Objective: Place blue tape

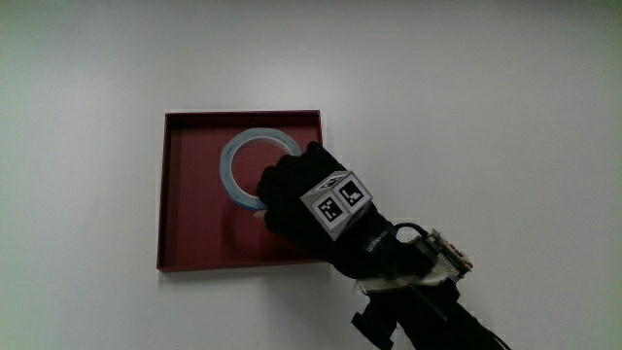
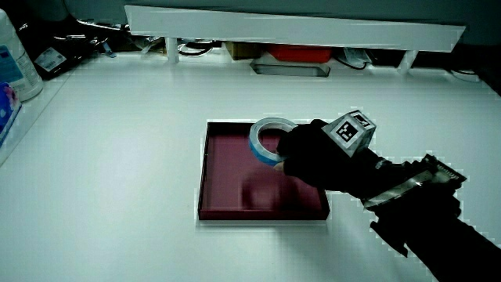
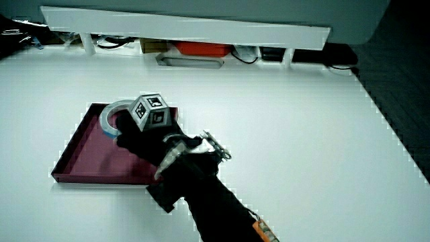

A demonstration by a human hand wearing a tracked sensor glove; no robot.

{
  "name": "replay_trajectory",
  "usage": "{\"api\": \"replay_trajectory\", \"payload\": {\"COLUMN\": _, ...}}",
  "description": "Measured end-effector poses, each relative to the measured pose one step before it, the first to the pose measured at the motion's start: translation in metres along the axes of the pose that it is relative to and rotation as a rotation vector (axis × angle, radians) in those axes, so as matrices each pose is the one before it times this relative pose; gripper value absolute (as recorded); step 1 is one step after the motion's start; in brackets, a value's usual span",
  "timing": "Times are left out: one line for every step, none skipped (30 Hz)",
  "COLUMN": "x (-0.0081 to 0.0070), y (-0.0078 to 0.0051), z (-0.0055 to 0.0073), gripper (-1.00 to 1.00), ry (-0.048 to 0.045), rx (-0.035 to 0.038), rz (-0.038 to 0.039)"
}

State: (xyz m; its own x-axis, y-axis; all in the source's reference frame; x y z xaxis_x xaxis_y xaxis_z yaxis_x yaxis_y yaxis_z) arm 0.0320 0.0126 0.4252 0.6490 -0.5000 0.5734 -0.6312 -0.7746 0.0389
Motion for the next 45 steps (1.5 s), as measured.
{"api": "replay_trajectory", "payload": {"x": 0.00135, "y": 0.00177, "z": -0.00596, "gripper": 0.00, "ry": 0.00795, "rx": -0.02094, "rz": -0.00804}}
{"api": "replay_trajectory", "payload": {"x": -0.00010, "y": 0.00215, "z": -0.00397, "gripper": 0.00, "ry": -0.00053, "rx": -0.00474, "rz": -0.00191}}
{"api": "replay_trajectory", "payload": {"x": -0.00012, "y": 0.00223, "z": -0.00378, "gripper": 0.00, "ry": 0.00442, "rx": -0.01431, "rz": -0.00763}}
{"api": "replay_trajectory", "payload": {"x": 0.00177, "y": 0.00250, "z": -0.00635, "gripper": 0.00, "ry": -0.01051, "rx": -0.00957, "rz": -0.00543}}
{"api": "replay_trajectory", "payload": {"x": -0.00004, "y": 0.00268, "z": -0.00346, "gripper": 0.00, "ry": 0.00496, "rx": -0.00004, "rz": -0.00329}}
{"api": "replay_trajectory", "payload": {"x": -0.00024, "y": 0.00202, "z": -0.00256, "gripper": 0.00, "ry": 0.00375, "rx": 0.01046, "rz": 0.00427}}
{"api": "replay_trajectory", "payload": {"x": 0.00028, "y": 0.00140, "z": -0.00281, "gripper": 0.00, "ry": 0.00546, "rx": -0.00623, "rz": -0.00596}}
{"api": "replay_trajectory", "payload": {"x": 0.00176, "y": 0.00151, "z": -0.00469, "gripper": 0.00, "ry": -0.00119, "rx": -0.00608, "rz": -0.00824}}
{"api": "replay_trajectory", "payload": {"x": 0.00165, "y": 0.00151, "z": -0.00442, "gripper": 0.00, "ry": -0.00488, "rx": -0.00342, "rz": -0.00384}}
{"api": "replay_trajectory", "payload": {"x": 0.00119, "y": 0.00157, "z": -0.00354, "gripper": 0.00, "ry": -0.00346, "rx": -0.00628, "rz": -0.00757}}
{"api": "replay_trajectory", "payload": {"x": 0.00078, "y": 0.00123, "z": -0.00339, "gripper": 0.00, "ry": -0.00768, "rx": -0.00584, "rz": -0.00131}}
{"api": "replay_trajectory", "payload": {"x": 0.00034, "y": 0.00065, "z": -0.00227, "gripper": 0.00, "ry": 0.00502, "rx": -0.00425, "rz": -0.00540}}
{"api": "replay_trajectory", "payload": {"x": 0.00106, "y": 0.00089, "z": -0.00306, "gripper": 0.00, "ry": -0.00229, "rx": -0.01210, "rz": -0.00825}}
{"api": "replay_trajectory", "payload": {"x": 0.00099, "y": 0.00115, "z": -0.00326, "gripper": 0.00, "ry": -0.00981, "rx": -0.00911, "rz": -0.00643}}
{"api": "replay_trajectory", "payload": {"x": -0.00014, "y": 0.00078, "z": -0.00211, "gripper": 0.00, "ry": -0.00384, "rx": -0.00063, "rz": 0.00057}}
{"api": "replay_trajectory", "payload": {"x": 0.00039, "y": 0.00060, "z": -0.00275, "gripper": 0.00, "ry": -0.00520, "rx": -0.00613, "rz": -0.00147}}
{"api": "replay_trajectory", "payload": {"x": 0.00133, "y": 0.00049, "z": -0.00402, "gripper": 0.00, "ry": -0.01003, "rx": -0.00829, "rz": -0.00317}}
{"api": "replay_trajectory", "payload": {"x": 0.00002, "y": 0.00048, "z": -0.00246, "gripper": 0.00, "ry": -0.00448, "rx": -0.00465, "rz": -0.00449}}
{"api": "replay_trajectory", "payload": {"x": -0.00077, "y": 0.00007, "z": -0.00154, "gripper": 0.00, "ry": -0.00170, "rx": -0.00510, "rz": -0.00119}}
{"api": "replay_trajectory", "payload": {"x": 0.00021, "y": 0.00002, "z": -0.00242, "gripper": 0.00, "ry": -0.00698, "rx": -0.00152, "rz": 0.00157}}
{"api": "replay_trajectory", "payload": {"x": 0.00038, "y": -0.00031, "z": -0.00229, "gripper": 0.00, "ry": -0.00851, "rx": 0.00842, "rz": 0.00413}}
{"api": "replay_trajectory", "payload": {"x": -0.00080, "y": -0.00037, "z": 0.00095, "gripper": 0.00, "ry": 0.00295, "rx": -0.00737, "rz": -0.00652}}
{"api": "replay_trajectory", "payload": {"x": -0.00021, "y": 0.00008, "z": -0.00008, "gripper": 0.00, "ry": -0.00912, "rx": -0.00667, "rz": -0.00225}}
{"api": "replay_trajectory", "payload": {"x": -0.00008, "y": -0.00012, "z": -0.00055, "gripper": 0.00, "ry": -0.00424, "rx": 0.00028, "rz": 0.00151}}
{"api": "replay_trajectory", "payload": {"x": 0.00022, "y": -0.00038, "z": -0.00132, "gripper": 0.00, "ry": -0.00309, "rx": 0.00350, "rz": -0.00119}}
{"api": "replay_trajectory", "payload": {"x": 0.00033, "y": -0.00044, "z": -0.00113, "gripper": 0.00, "ry": -0.00092, "rx": -0.00484, "rz": -0.00135}}
{"api": "replay_trajectory", "payload": {"x": 0.00035, "y": -0.00034, "z": -0.00085, "gripper": 0.00, "ry": 0.00034, "rx": 0.00724, "rz": -0.00084}}
{"api": "replay_trajectory", "payload": {"x": -0.00060, "y": -0.00048, "z": 0.00030, "gripper": 0.00, "ry": -0.00089, "rx": -0.00531, "rz": -0.00225}}
{"api": "replay_trajectory", "payload": {"x": 0.00000, "y": -0.00042, "z": -0.00071, "gripper": 0.00, "ry": 0.00000, "rx": -0.00999, "rz": 0.00238}}
{"api": "replay_trajectory", "payload": {"x": -0.00021, "y": -0.00021, "z": 0.00012, "gripper": 0.00, "ry": -0.00539, "rx": -0.00956, "rz": -0.00581}}
{"api": "replay_trajectory", "payload": {"x": 0.00073, "y": 0.00012, "z": -0.00109, "gripper": 0.00, "ry": 0.00379, "rx": -0.01295, "rz": -0.00054}}
{"api": "replay_trajectory", "payload": {"x": 0.00055, "y": 0.00003, "z": -0.00046, "gripper": -0.04, "ry": 0.00212, "rx": -0.00581, "rz": -0.00341}}
{"api": "replay_trajectory", "payload": {"x": 0.00018, "y": -0.00022, "z": 0.00000, "gripper": -0.07, "ry": 0.00527, "rx": 0.00089, "rz": -0.00026}}
{"api": "replay_trajectory", "payload": {"x": -0.00014, "y": -0.00033, "z": 0.00045, "gripper": -0.11, "ry": 0.00252, "rx": -0.00045, "rz": -0.00061}}
{"api": "replay_trajectory", "payload": {"x": 0.00052, "y": -0.00015, "z": -0.00027, "gripper": -0.15, "ry": 0.00432, "rx": -0.00254, "rz": -0.00346}}
{"api": "replay_trajectory", "payload": {"x": 0.00086, "y": -0.00003, "z": -0.00053, "gripper": -0.19, "ry": -0.00214, "rx": -0.00123, "rz": -0.00132}}
{"api": "replay_trajectory", "payload": {"x": 0.00061, "y": -0.00008, "z": 0.00023, "gripper": -0.22, "ry": 0.01157, "rx": 0.00052, "rz": -0.00114}}
{"api": "replay_trajectory", "payload": {"x": 0.00028, "y": -0.00038, "z": 0.00085, "gripper": -0.26, "ry": 0.00196, "rx": 0.00112, "rz": -0.00020}}
{"api": "replay_trajectory", "payload": {"x": 0.00065, "y": -0.00001, "z": -0.00031, "gripper": -0.30, "ry": -0.00321, "rx": -0.00023, "rz": -0.00008}}
{"api": "replay_trajectory", "payload": {"x": 0.00017, "y": -0.00033, "z": 0.00009, "gripper": -0.33, "ry": 0.00665, "rx": 0.00563, "rz": 0.00198}}
{"api": "replay_trajectory", "payload": {"x": 0.00021, "y": -0.00016, "z": 0.00027, "gripper": -0.37, "ry": 0.00268, "rx": -0.00669, "rz": -0.00284}}
{"api": "replay_trajectory", "payload": {"x": -0.00008, "y": -0.00029, "z": 0.00055, "gripper": -0.41, "ry": 0.01304, "rx": 0.00199, "rz": 0.00430}}
{"api": "replay_trajectory", "payload": {"x": 0.00063, "y": -0.00082, "z": 0.00028, "gripper": -0.44, "ry": 0.00888, "rx": 0.00795, "rz": 0.00408}}
{"api": "replay_trajectory", "payload": {"x": 0.00030, "y": -0.00114, "z": 0.00204, "gripper": -0.48, "ry": 0.01837, "rx": 0.00810, "rz": 0.00239}}
{"api": "replay_trajectory", "payload": {"x": 0.00080, "y": -0.00061, "z": 0.00065, "gripper": -0.52, "ry": 0.00348, "rx": 0.00002, "rz": -0.00074}}
